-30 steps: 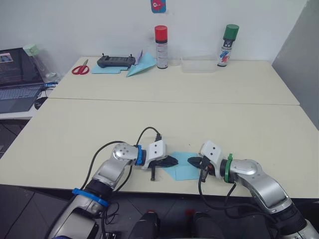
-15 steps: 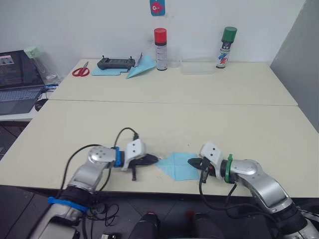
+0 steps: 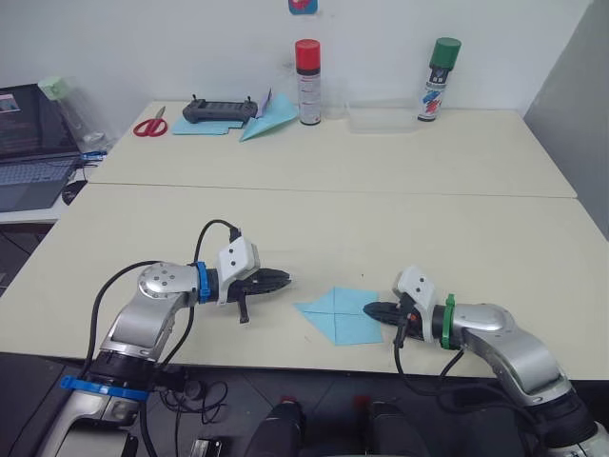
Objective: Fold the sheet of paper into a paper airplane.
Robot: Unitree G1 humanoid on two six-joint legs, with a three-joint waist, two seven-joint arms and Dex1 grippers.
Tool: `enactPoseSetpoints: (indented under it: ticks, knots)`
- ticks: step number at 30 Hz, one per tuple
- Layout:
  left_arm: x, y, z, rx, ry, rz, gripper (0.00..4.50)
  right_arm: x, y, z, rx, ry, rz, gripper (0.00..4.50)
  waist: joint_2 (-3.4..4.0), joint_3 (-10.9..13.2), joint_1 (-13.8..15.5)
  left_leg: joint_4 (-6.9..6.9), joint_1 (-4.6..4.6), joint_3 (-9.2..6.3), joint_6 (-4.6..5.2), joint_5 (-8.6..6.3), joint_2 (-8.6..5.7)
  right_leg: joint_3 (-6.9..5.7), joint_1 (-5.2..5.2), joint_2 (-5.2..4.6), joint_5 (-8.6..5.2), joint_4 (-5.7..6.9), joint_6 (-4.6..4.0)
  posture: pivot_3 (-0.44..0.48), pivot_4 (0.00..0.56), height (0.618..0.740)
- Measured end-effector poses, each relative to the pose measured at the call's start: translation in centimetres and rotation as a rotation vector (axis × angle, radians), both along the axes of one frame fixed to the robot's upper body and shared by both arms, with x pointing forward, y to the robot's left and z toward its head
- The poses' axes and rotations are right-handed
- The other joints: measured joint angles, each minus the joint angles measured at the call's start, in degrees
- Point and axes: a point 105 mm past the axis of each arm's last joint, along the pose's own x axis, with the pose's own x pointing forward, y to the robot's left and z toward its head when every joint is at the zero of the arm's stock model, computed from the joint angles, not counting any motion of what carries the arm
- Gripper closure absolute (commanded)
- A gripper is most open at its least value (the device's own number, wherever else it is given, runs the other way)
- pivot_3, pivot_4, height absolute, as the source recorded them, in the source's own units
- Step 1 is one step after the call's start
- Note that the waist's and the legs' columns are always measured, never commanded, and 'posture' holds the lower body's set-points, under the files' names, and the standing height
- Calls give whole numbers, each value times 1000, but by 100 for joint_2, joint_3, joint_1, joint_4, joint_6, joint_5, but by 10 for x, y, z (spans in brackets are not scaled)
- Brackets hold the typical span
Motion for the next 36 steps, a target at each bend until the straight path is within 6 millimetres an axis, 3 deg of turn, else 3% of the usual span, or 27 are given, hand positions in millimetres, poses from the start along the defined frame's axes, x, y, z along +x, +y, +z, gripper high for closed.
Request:
enactPoseSetpoints:
  ticks: [5, 10, 18, 24, 28, 36]
  knots:
    - [-23, -8, 29, -20, -29, -142, 1657, 7, -16, 31, 104, 55, -57, 2106, -1, 60, 8, 0, -5, -1, 0, 0, 1, -4, -1, 0, -1, -4, -2, 0, 150, 740]
    - [-37, -15, 41, -37, -33, -222, 160, 14, -21, 19, 193, 231, -164, 321, -9, 81, 5, 1, -4, 7, 1, 0, 1, 0, 0, -1, 0, -3, -2, 0, 150, 740]
    - [-45, -22, 47, -38, -50, -281, 34, 27, -15, 19, 294, 356, -191, 275, -7, 85, -15, 1, 4, 17, 1, 0, 9, 2, 1, 5, 2, 5, -3, 0, 150, 740]
    - [-47, -19, 43, -23, -36, -273, 34, 17, -3, 18, 284, 397, -111, 275, -7, 85, -19, 0, 3, 18, 1, 0, 9, 3, 1, 5, 1, 4, -4, 0, 150, 740]
    - [-49, -20, 42, -25, -38, -273, 0, 19, 4, 15, 307, 410, -116, 1214, -8, 85, -21, 1, 3, 18, 1, 0, 9, 3, 1, 5, 2, 3, -4, 0, 150, 740]
    - [-49, -20, 40, -34, -38, -254, 0, 24, 10, 13, 336, 419, -142, 4130, -8, 85, -26, 2, 4, 19, 1, 0, 7, 6, 1, 6, 2, 5, -4, 0, 150, 740]
